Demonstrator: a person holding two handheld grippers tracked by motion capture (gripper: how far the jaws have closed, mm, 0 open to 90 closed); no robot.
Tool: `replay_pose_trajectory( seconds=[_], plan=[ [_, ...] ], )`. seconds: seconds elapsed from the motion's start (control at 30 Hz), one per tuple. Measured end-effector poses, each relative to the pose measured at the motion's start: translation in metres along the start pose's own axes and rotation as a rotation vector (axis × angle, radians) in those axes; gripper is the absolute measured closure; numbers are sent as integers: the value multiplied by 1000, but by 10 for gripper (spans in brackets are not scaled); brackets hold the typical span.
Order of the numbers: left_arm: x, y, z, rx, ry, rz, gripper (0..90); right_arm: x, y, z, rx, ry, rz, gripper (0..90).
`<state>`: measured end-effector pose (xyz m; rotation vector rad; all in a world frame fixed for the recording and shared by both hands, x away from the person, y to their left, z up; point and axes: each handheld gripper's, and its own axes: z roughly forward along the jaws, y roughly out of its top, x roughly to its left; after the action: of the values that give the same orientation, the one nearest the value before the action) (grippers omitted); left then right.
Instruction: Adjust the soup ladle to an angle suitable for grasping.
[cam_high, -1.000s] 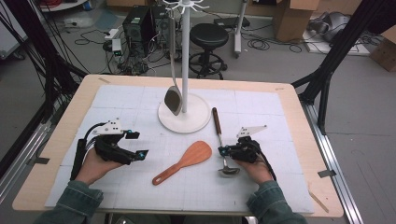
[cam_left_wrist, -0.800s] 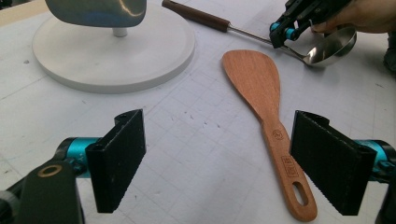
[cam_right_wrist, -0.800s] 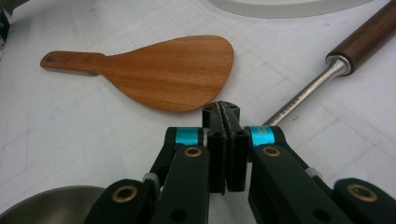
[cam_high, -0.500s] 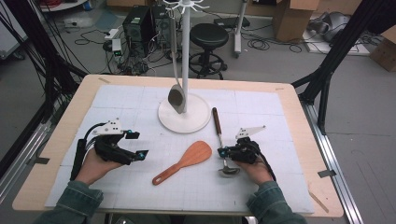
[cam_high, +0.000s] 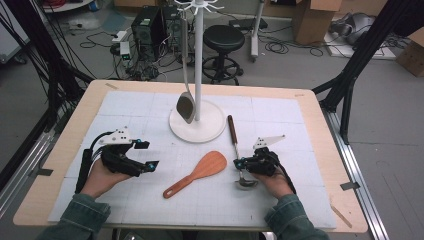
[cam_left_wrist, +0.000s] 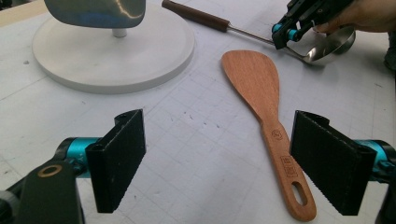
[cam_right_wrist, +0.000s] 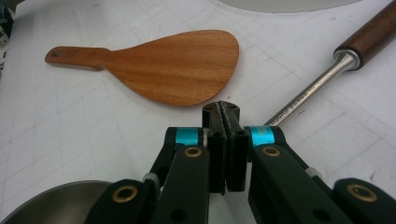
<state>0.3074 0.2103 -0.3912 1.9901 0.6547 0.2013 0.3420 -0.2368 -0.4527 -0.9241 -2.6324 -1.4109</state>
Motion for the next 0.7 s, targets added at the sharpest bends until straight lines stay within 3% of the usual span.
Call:
replay_pose_trajectory(
  seconds=[0.37,0.7],
  plan=[
    [0,0,0,1,1,2,192,1,-1,-1,9,2,4,898],
    [0,0,-1,0,-3,3,192,4,-3,1,53,13,4,898]
  ],
)
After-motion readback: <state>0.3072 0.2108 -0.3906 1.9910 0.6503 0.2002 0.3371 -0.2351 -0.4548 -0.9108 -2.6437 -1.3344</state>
